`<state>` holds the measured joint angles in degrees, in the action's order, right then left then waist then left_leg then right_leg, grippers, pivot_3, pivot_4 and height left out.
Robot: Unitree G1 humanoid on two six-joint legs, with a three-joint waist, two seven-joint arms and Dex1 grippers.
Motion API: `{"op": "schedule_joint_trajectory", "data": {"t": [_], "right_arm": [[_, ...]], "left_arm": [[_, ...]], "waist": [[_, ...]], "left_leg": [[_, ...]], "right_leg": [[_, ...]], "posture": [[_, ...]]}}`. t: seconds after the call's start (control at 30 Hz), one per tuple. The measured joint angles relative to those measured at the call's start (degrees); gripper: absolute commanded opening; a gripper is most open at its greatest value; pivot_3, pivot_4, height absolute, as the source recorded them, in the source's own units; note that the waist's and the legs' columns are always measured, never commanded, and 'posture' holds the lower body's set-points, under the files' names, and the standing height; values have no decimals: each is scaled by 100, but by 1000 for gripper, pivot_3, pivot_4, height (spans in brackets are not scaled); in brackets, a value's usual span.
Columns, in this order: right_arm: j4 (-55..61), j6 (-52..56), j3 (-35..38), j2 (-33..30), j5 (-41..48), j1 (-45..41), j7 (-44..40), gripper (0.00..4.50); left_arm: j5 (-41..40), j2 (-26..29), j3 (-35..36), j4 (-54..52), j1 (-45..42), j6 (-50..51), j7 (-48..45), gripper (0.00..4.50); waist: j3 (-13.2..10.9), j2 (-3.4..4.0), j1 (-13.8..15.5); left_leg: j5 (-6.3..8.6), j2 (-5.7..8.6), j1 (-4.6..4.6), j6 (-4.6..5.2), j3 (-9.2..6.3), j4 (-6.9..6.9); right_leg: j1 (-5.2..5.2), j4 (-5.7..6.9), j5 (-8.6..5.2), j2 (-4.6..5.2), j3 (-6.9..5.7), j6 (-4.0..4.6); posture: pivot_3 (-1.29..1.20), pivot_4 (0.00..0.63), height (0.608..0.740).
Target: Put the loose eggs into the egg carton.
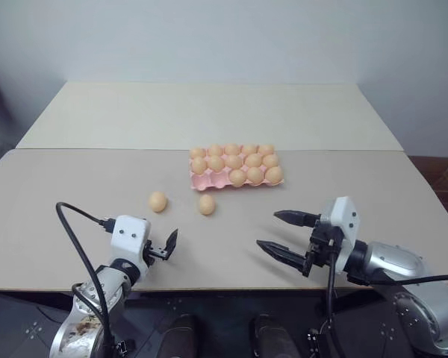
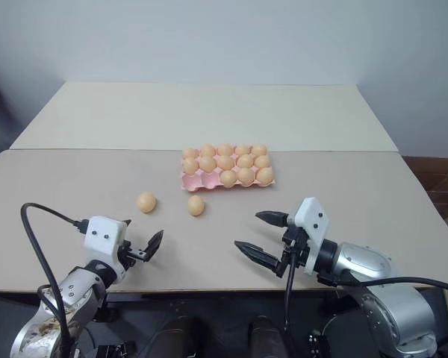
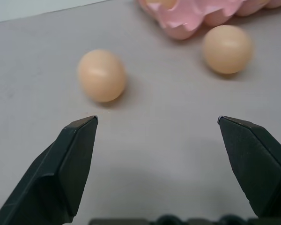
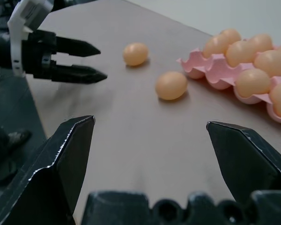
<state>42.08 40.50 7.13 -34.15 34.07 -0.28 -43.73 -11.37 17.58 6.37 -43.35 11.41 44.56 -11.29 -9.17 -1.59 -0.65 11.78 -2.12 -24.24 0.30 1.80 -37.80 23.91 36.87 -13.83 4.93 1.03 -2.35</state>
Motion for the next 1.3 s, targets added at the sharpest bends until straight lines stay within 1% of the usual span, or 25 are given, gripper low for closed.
{"op": "schedule_joint_trajectory", "data": {"t": [0.1, 0.23, 0.33, 0.5, 0.8, 1.03, 1.13, 1.3], "right_arm": [[61, -8, -126, -84, 2, -41, 32, 4497], [186, -8, -223, -104, 40, -183, 167, 4497], [235, -8, -313, -127, 44, -320, 253, 4497], [234, -8, -463, -145, 27, -416, 327, 4497], [234, -163, -800, -272, -247, -534, 388, 4497], [236, -297, -893, -297, -306, -554, 390, 4497], [236, -321, -914, -298, -348, -579, 389, 4500], [236, -323, -914, -313, -351, -629, 393, 4500]], "left_arm": [[-234, -89, 329, -4, -148, 301, 18, 4429], [-382, 243, 618, 89, -543, 493, -122, 4429], [-585, 515, 784, 405, -923, 715, -324, 4429], [-743, 743, 896, 884, -1331, 909, -483, 4429], [-910, 732, 775, 1541, -2013, 1129, -495, 4429], [-898, 471, 607, 2245, -2660, 1119, -319, 4429], [-880, 382, 505, 2512, -2887, 1060, -265, 3836], [-873, 350, 431, 2570, -2874, 1061, -214, 2239]], "waist": [[-1, -3, 2], [-1, -3, 3], [-1, -4, 2], [-2, -7, 2], [-2, -11, 5], [-3, -15, 14], [-4, -16, 13], [-4, -17, -2]], "left_leg": [[0, 0, -2, 0, -1, 0], [0, 1, -1, 0, -3, 0], [0, 2, -1, 0, -4, -1], [0, 2, -4, 0, -4, -1], [-1, 2, -5, -1, -6, -1], [-1, 4, -4, -2, -8, -3], [-1, 5, -5, -2, -8, -3], [-1, 4, -4, -2, -8, -3]], "right_leg": [[2, 1, 0, 0, -2, 0], [1, 2, 1, 0, -4, 2], [1, 1, 2, 0, -4, 4], [2, 0, 2, 0, -4, 4], [2, 3, 3, 0, -6, 4], [-2, 3, 4, 0, -6, 3], [-2, 2, 4, 0, -6, 3], [1, 8, 4, 0, -5, 3]], "posture": [[0, 150, 740], [0, 150, 740], [0, 150, 740], [0, 150, 740], [0, 150, 740], [0, 150, 740], [0, 150, 740], [0, 150, 740]]}}
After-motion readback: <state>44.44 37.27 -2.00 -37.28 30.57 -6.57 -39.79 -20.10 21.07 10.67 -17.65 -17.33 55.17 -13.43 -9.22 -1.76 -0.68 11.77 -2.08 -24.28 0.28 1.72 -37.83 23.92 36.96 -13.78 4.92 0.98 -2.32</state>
